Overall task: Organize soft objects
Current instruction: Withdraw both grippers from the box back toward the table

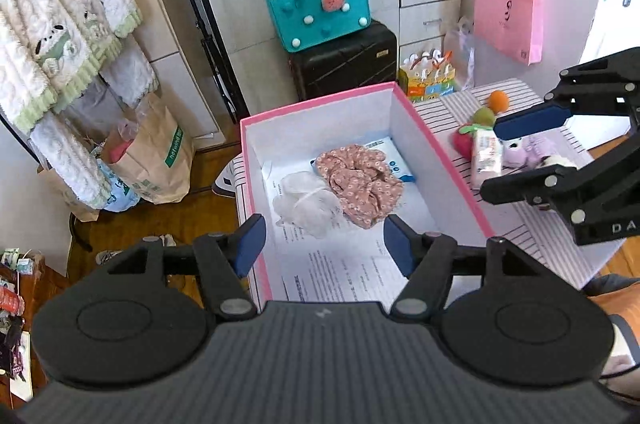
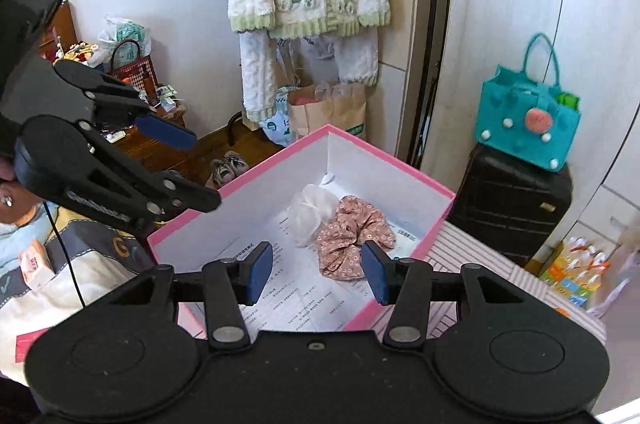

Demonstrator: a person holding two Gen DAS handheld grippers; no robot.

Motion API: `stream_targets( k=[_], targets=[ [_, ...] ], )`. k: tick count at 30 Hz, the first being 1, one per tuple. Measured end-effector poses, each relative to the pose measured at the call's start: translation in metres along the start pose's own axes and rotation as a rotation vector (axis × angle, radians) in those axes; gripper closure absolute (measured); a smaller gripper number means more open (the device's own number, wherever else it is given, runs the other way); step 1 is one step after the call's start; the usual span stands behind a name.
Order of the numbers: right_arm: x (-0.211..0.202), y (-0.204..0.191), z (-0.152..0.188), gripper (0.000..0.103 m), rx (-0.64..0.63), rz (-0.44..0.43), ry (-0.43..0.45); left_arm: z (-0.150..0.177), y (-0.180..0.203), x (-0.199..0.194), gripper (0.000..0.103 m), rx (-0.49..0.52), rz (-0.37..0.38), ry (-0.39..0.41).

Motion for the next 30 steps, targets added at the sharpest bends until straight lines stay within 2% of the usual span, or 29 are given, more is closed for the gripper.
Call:
stream_targets(
  k=[5, 11, 14, 19, 25, 30],
  targets=[
    [-0.026, -0.009, 0.003, 0.046, -0.029, 0.024, 0.018, 0.006, -0.001, -0.021, 0.037, -0.010, 0.012, -0.002],
    [-0.052, -0.026, 0.015, 0.042, -0.055, 0.014, 0.033, 0.022, 0.007, -0.035, 0.036, 0.006, 0.009, -0.041],
    [-0.067, -0.035, 0.023, 0.040, -0.067, 0.032, 0.047, 0.029, 0.015, -0.046, 0.027, 0.003, 0.026, -0.036],
    [-0.093, -0.051, 0.045, 0.037, -0.093, 0.055, 0.083, 0.053, 0.038, -0.062, 0.022, 0.067, 0.065, -0.019],
    [-0.114, -0.066, 0.082, 0.035, -0.058, 0.072, 0.126, 0.090, 0.067, -0.070, 0.021, 0.130, 0.117, -0.006],
    [-0.126, -0.075, 0.109, 0.032, -0.035, 0.097, 0.143, 0.107, 0.082, -0.076, 0.021, 0.143, 0.150, 0.021]
  ],
)
Point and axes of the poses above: each gripper's, at about its wrist camera, not at the fingertips, and x roughly the way its jaws point, y to its right, z to its underside, the point moved 9 cm from there along x, roughly the way its jaws point, and after that the axes turned 12 degrees about -x, right-handed, at the moved point
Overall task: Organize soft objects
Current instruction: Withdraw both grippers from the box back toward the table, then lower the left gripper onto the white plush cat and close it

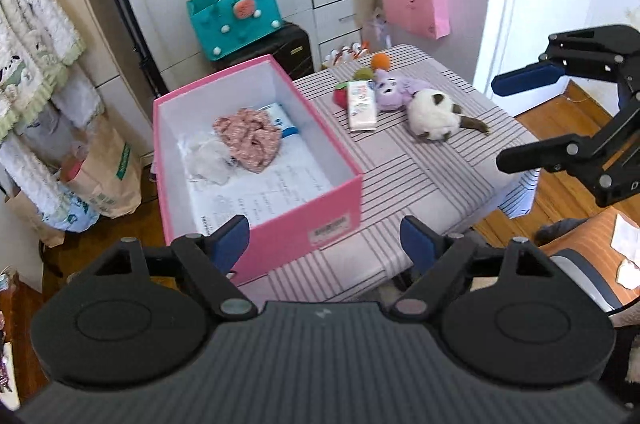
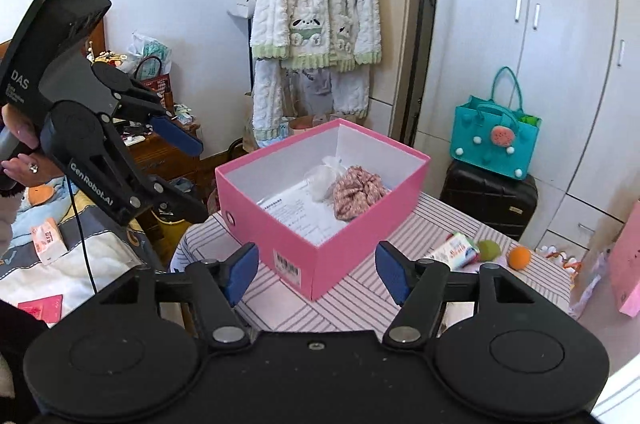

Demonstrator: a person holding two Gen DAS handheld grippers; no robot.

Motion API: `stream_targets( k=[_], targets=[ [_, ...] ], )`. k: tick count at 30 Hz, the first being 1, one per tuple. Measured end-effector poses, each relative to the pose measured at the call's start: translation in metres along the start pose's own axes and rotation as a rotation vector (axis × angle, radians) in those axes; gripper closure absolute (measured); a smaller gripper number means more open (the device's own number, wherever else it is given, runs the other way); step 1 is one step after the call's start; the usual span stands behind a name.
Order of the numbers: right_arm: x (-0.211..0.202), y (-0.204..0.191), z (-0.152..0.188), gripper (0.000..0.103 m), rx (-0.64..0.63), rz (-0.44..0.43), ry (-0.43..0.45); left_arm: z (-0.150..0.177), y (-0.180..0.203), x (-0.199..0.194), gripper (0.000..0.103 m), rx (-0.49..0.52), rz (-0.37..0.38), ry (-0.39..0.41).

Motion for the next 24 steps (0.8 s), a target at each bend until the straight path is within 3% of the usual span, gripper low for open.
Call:
stream_targets(
  k=[10, 12, 18, 24],
  targets=[
    [-0.016, -0.003, 0.039, 0.030, 0.080, 0.044, 0.030, 0.009, 0.022, 0.005, 0.020, 0.048, 0.003, 0.064],
    [-0.014, 0.000, 0.048, 0.026, 0.095, 0.067, 0.029, 0.013, 0.026, 0.012, 0.020, 0.049, 0.013, 0.062],
    [-0.014, 0.019, 0.076, 0.023, 0.142, 0.138, 0.031, 0.024, 0.044, 0.038, 0.020, 0.055, 0.082, 0.057],
    [-0.015, 0.044, 0.104, 0.022, 0.225, 0.210, 0.028, 0.017, 0.052, 0.063, 0.020, 0.011, 0.094, 0.104]
  ],
)
Point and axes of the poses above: each gripper's, at about its wrist camera, not at the fingertips, and x roughly the way its jaws point, y to its right, z to its underside, the point moved 9 cm from there along x, roughly the way its jaws point, and after that the axes turned 12 degrees about -x, right-handed, at the moved point
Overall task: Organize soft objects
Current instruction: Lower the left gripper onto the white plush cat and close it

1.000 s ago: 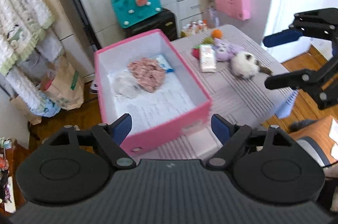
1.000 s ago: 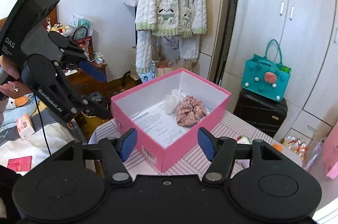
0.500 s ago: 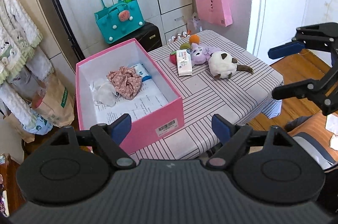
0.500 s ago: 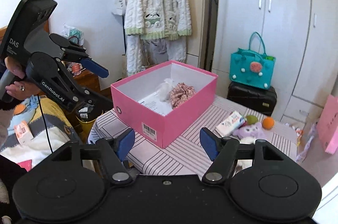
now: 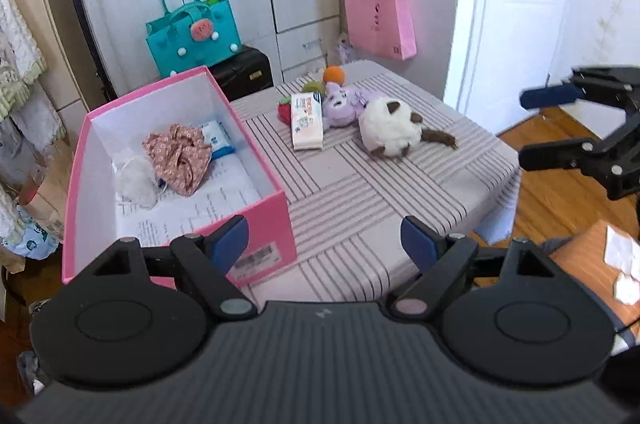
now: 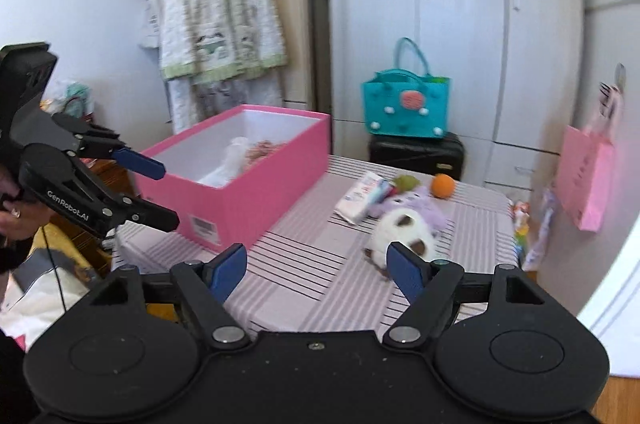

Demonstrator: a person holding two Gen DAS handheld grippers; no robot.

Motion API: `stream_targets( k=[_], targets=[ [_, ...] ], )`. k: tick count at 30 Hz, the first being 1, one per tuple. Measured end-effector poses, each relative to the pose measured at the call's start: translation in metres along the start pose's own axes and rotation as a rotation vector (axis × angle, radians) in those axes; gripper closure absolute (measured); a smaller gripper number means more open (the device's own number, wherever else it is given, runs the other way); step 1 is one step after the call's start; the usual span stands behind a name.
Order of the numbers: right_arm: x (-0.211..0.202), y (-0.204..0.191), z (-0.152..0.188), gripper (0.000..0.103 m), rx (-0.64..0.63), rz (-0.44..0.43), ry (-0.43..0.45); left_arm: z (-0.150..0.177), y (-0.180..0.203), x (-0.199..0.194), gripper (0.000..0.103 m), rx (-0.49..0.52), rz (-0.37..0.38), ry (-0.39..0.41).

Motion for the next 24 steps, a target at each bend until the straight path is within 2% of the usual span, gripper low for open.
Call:
stream_targets(
  k=[2, 7, 10, 12, 15, 19, 21, 24],
  targets=[
    [0.004, 0.007, 0.008, 0.022, 0.017, 0.018, 0.000, -0.001, 0.005, 0.008, 0.020, -0.009, 0.010, 0.016],
    [0.020, 0.021, 0.025, 0.022, 0.048, 0.021, 0.024, -0.004, 0.020, 0.026, 0.015, -0.076, 0.099, 0.027],
    [0.034, 0.027, 0.033, 0.022, 0.049, 0.020, 0.056, -0.008, 0.030, 0.040, 0.014, -0.083, 0.092, 0.041],
    [0.043, 0.032, 0.040, 0.022, 0.038, 0.052, 0.090, -0.011, 0.037, 0.050, 0.011, -0.086, 0.097, 0.054],
    [0.056, 0.049, 0.051, 0.022, 0.109, 0.121, 0.131, -0.015, 0.045, 0.068, 0.009, -0.137, 0.130, 0.063],
    [0.071, 0.063, 0.058, 0.022, 0.125, 0.150, 0.178, -0.021, 0.047, 0.092, 0.004, -0.215, 0.156, 0.082],
    [0.080, 0.067, 0.059, 0.018, 0.099, 0.179, 0.184, -0.026, 0.048, 0.102, 0.000, -0.242, 0.146, 0.104],
    [0.094, 0.075, 0.065, 0.016, 0.091, 0.202, 0.185, -0.034, 0.053, 0.111, 0.000, -0.249, 0.140, 0.165]
  ],
)
Point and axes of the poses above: each gripper's, at about its wrist camera, not at the fingertips, and x roughly the way its jaws point, y to its right, z to its underside, the point moved 9 cm from there along x, roughly the way its jaws point, and after that the axes turned 12 degrees about -x, right-handed, at the moved point
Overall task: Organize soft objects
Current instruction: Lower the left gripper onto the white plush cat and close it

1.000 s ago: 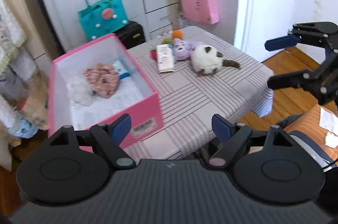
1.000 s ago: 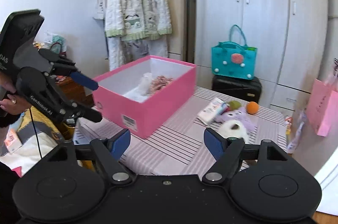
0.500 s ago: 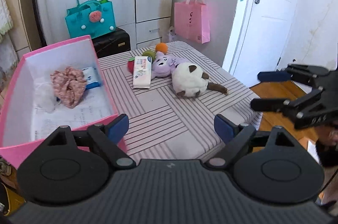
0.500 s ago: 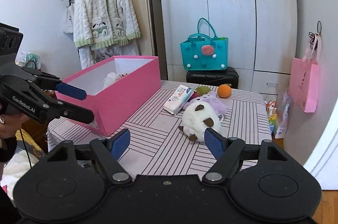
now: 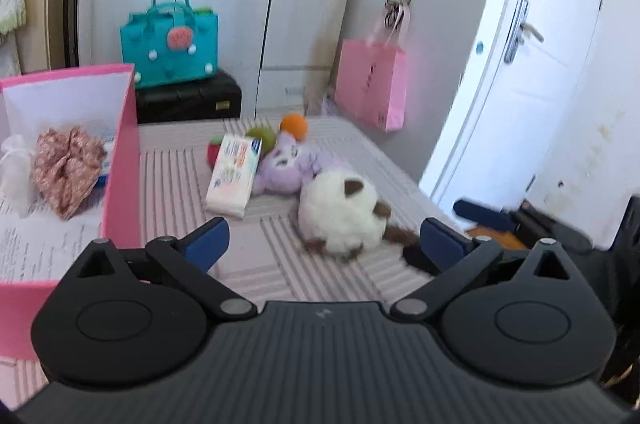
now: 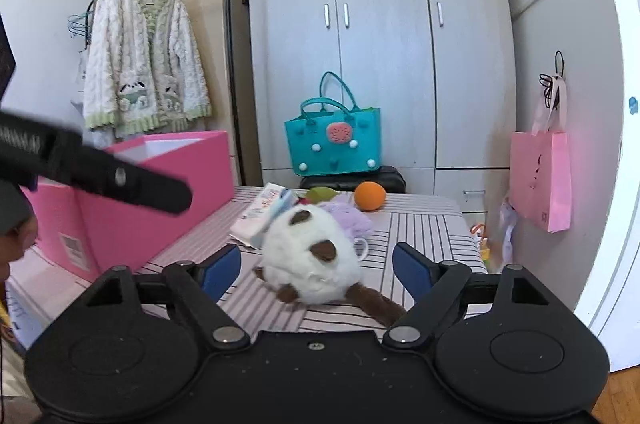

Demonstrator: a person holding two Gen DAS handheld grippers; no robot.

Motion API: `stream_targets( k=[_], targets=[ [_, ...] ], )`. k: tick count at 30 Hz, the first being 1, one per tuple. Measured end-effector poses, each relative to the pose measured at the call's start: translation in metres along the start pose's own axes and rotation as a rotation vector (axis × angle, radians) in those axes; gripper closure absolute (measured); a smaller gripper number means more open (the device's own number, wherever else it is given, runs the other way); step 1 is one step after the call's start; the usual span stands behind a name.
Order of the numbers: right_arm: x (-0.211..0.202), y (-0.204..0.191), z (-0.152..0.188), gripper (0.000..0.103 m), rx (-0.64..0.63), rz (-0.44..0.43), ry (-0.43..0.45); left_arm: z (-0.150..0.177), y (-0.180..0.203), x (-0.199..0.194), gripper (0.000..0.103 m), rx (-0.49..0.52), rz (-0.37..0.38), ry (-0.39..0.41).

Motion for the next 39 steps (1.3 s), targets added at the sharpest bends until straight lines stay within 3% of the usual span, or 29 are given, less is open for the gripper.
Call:
stream_targets(
  k=[5, 10, 18, 21, 24, 26, 30, 32, 39],
  targets=[
    [0.016, 0.013, 0.013, 0.016, 0.061, 0.001, -0.021, -0.002, 0.010, 0.024, 0.000, -0.022, 0.038, -0.023],
    [0.030, 0.009, 0.019, 0.016, 0.027, -0.039, -0.079, 0.002, 0.009, 0.052, 0.003, -0.031, 0.020, -0.059],
    [0.051, 0.006, 0.018, 0.018, 0.008, -0.018, -0.149, -0.003, 0.001, 0.078, 0.006, 0.017, -0.029, -0.040],
    [0.056, 0.004, 0.015, 0.018, -0.010, -0.024, -0.155, 0.001, 0.004, 0.084, 0.029, 0.053, -0.027, -0.055],
    [0.066, -0.005, 0.021, 0.019, -0.070, -0.046, -0.197, 0.005, 0.004, 0.094, 0.033, 0.002, 0.017, -0.092],
    [0.072, -0.011, 0.027, 0.020, -0.144, -0.012, -0.225, 0.006, 0.004, 0.095, 0.035, -0.030, 0.048, -0.099],
    [0.064, -0.015, 0.022, 0.031, -0.142, -0.017, -0.158, 0.008, 0.002, 0.097, 0.035, -0.031, 0.061, -0.088],
    [0.064, -0.015, 0.023, 0.038, -0.134, -0.002, -0.160, 0.011, 0.002, 0.099, 0.041, -0.049, 0.084, -0.104],
    [0.056, -0.016, 0.022, 0.042, -0.084, 0.052, -0.132, 0.018, 0.013, 0.090, 0.044, 0.009, 0.073, -0.082]
  ],
)
Point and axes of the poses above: each gripper's, at about its wrist camera, not at the fingertips, and x roughly the way its jaws point, y to its right, z to its underside, the point moved 9 cm from there along x, roughly the way its jaws point, and after that the axes turned 12 degrees about -x, right-handed, at the moved point
